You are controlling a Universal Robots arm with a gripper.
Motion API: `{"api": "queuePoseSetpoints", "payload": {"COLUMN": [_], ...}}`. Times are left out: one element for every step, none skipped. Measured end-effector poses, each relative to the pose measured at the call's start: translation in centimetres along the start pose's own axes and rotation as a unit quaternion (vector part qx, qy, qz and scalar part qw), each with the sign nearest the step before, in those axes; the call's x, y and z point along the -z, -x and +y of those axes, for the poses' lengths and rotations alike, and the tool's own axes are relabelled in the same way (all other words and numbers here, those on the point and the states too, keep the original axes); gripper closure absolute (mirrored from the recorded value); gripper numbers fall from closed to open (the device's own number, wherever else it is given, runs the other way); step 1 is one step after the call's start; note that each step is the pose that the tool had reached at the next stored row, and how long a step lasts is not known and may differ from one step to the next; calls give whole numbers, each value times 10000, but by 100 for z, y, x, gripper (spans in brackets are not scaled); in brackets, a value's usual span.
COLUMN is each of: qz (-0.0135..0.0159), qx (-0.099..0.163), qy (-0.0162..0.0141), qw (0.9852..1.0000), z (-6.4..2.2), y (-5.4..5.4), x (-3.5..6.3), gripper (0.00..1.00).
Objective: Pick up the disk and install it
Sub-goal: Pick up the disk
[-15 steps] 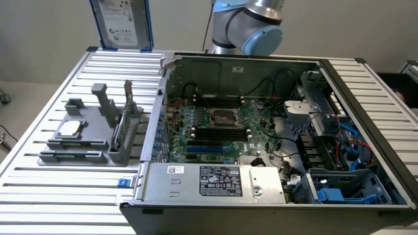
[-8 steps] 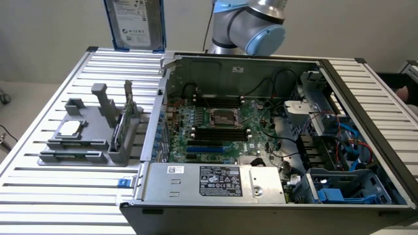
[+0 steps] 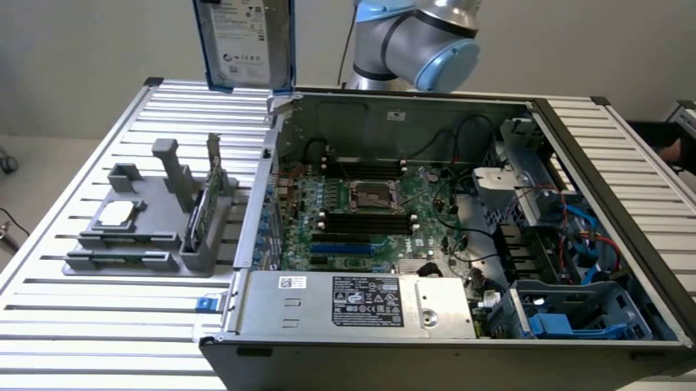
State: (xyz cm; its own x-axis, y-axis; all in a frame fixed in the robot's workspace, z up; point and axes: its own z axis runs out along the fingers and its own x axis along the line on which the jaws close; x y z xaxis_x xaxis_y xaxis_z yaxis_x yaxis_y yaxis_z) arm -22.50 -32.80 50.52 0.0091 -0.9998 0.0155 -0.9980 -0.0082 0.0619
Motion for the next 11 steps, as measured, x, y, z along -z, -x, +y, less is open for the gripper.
{"api": "queuePoseSetpoints", "payload": {"qz": [0, 0, 0, 0, 0, 0, 0, 0, 0, 0, 0], "qx": [1, 0, 0, 1, 0, 0, 0, 0, 1, 0, 0], "qy": [3, 6, 9, 12, 14, 17, 18, 21, 23, 25, 27], "qw": [10000, 10000, 10000, 10000, 10000, 10000, 10000, 10000, 10000, 10000, 10000], "z": [-41, -83, -126, -170, -214, -256, -303, -348, -394, -439, -484], "y": [-18, -36, -53, -70, -87, -104, -123, -141, -159, -178, -196], "x": [3, 5, 8, 10, 13, 16, 19, 21, 24, 27, 29], "gripper": [67, 67, 67, 67, 67, 67, 67, 67, 67, 67, 67]}}
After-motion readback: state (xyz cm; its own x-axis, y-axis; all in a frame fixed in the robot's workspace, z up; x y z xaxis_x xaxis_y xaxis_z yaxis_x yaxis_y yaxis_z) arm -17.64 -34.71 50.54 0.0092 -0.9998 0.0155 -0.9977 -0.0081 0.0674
